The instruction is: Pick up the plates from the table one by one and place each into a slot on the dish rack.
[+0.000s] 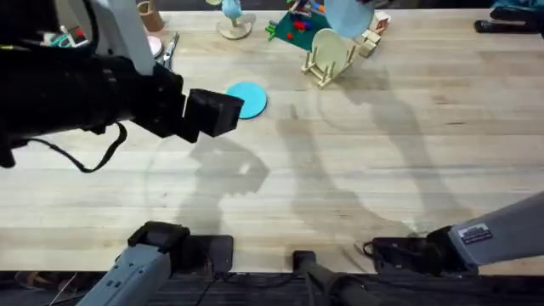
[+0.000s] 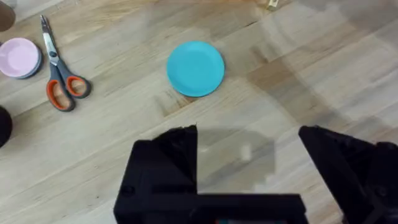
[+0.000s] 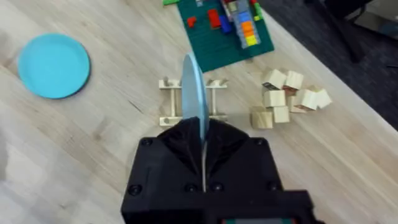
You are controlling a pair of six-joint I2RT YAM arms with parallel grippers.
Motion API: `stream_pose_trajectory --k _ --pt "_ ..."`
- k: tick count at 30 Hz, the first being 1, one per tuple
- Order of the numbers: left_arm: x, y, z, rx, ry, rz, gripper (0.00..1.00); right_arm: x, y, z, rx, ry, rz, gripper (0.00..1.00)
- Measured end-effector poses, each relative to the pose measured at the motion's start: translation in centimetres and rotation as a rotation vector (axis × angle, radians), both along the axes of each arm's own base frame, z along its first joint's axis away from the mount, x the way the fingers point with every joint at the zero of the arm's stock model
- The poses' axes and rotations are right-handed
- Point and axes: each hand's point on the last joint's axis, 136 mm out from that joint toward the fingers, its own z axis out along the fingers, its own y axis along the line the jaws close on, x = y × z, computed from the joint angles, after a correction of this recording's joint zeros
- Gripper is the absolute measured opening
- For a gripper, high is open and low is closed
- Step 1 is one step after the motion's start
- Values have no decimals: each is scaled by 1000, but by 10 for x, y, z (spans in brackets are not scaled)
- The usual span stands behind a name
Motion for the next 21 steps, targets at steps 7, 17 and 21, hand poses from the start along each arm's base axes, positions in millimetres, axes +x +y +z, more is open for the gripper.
stream_pose_trajectory --k 7,17,21 --pt "0 0 0 0 0 0 995 5 21 -30 -12 59 41 28" --pt "0 0 0 0 0 0 995 15 26 -61 -31 111 52 28" --pt "0 0 0 0 0 0 995 16 26 -63 -33 111 54 28"
